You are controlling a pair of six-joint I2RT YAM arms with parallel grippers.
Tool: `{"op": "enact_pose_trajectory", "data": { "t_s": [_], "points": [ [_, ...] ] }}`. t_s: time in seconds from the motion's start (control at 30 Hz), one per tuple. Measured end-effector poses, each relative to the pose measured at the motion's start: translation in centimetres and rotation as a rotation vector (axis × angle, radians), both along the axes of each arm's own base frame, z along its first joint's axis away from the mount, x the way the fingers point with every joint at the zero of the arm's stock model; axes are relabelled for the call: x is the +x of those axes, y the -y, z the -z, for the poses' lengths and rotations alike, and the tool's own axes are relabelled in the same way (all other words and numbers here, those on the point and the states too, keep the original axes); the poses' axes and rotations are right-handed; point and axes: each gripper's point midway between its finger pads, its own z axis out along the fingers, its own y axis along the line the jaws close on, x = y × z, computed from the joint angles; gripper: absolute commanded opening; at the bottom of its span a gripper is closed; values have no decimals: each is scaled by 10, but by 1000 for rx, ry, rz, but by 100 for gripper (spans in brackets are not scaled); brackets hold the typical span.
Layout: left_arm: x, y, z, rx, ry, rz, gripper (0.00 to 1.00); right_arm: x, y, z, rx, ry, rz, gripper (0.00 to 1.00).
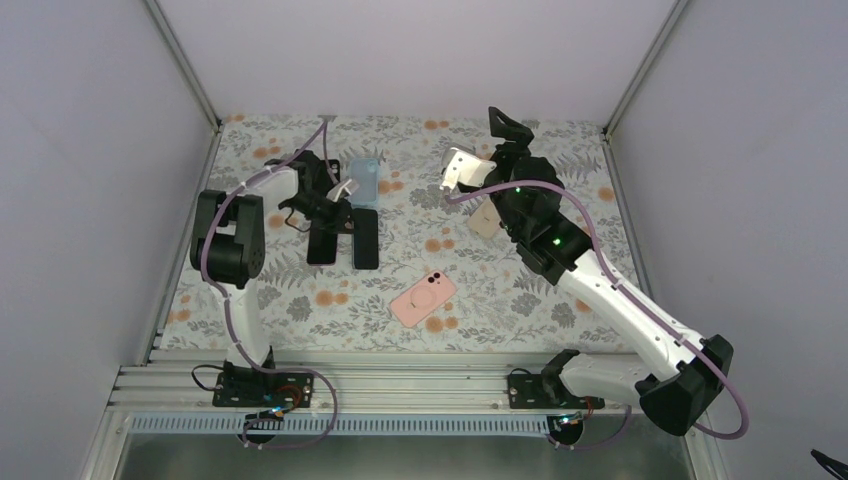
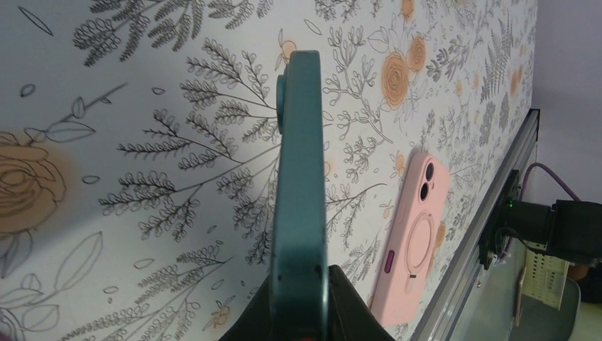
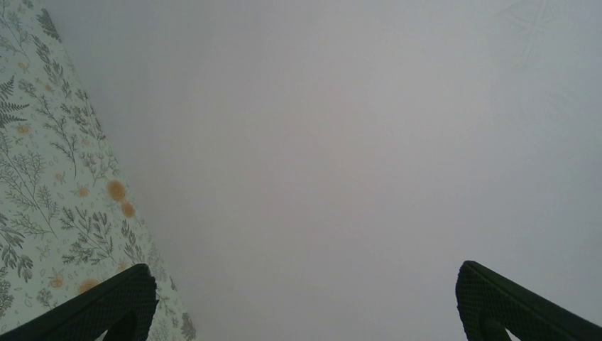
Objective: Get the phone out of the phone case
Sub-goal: Place the phone at the center of the board.
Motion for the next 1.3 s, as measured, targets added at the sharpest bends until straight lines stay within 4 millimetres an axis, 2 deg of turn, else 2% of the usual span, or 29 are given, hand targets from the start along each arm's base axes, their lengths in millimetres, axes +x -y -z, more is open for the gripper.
{"op": "enact_pose_trajectory", "data": {
  "t_s": [0.33, 0.67, 1.1, 1.3],
  "points": [
    [9, -9, 14, 27, -34, -22, 15, 3, -3, 5, -5, -15, -3, 99],
    [18, -15, 17, 77, -34, -37, 18, 4, -4, 4, 6, -23, -4, 99],
    [29, -32, 43, 198, -32, -55, 32, 3, -4, 1, 12, -26, -8, 99],
    [33, -35, 44, 226, -14, -59, 37, 3, -4, 3, 7, -33, -8, 99]
  ]
}}
